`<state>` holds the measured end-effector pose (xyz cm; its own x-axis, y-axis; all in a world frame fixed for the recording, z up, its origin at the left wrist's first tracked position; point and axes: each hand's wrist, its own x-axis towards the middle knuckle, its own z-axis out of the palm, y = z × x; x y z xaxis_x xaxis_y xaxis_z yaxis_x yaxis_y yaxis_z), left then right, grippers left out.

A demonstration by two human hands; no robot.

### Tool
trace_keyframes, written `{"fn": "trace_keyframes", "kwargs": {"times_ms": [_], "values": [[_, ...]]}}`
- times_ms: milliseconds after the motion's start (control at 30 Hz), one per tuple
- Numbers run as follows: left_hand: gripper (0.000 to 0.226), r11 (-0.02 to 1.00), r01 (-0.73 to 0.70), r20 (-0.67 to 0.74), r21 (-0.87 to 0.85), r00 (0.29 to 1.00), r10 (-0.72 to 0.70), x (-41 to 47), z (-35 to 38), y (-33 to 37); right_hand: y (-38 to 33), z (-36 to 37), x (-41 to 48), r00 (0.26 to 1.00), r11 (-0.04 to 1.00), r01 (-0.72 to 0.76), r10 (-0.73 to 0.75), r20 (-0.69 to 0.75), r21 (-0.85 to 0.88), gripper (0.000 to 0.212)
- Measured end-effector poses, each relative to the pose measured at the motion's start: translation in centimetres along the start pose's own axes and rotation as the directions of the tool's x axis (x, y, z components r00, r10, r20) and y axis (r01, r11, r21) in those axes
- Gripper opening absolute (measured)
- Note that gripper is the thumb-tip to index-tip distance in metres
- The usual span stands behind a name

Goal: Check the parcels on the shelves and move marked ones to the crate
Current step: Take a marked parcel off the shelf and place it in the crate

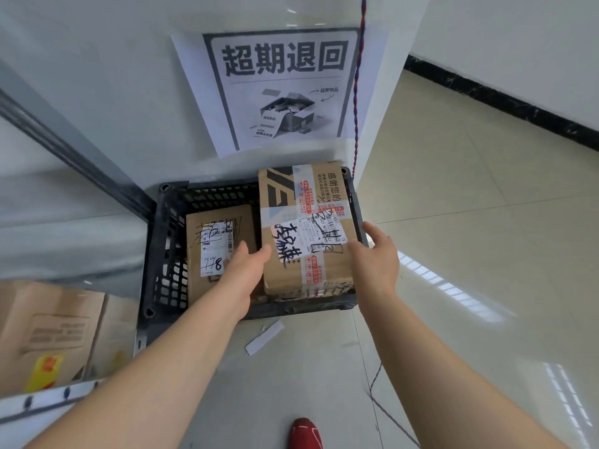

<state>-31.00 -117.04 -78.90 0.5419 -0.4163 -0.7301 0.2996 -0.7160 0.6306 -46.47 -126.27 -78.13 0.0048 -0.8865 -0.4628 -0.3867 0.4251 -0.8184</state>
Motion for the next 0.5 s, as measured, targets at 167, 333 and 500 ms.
{"fn": "trace_keyframes", "kwargs": {"times_ms": [167,333,500], "values": [[0.074,0.993,-0.067,0.078,0.094,0.995,0.060,-5.6,-3.7,-2.1,-1.4,-0.1,-6.5,0.994,0.987,0.053,-0.037,0.105,-0.152,0.058],[0.076,0.990,-0.130,0.144,0.054,0.982,0.121,-13.7,-8.0,-4.4,-2.2,-0.5,-15.4,0.966,0.966,0.104,-0.042,0.257,-0.236,0.053],[0.076,0.966,-0.256,0.105,0.016,0.962,0.253,-23.0,-12.9,-8.0,-2.0,-0.5,-25.4,0.931,0.948,0.184,-0.083,0.356,-0.260,0.054]]}}
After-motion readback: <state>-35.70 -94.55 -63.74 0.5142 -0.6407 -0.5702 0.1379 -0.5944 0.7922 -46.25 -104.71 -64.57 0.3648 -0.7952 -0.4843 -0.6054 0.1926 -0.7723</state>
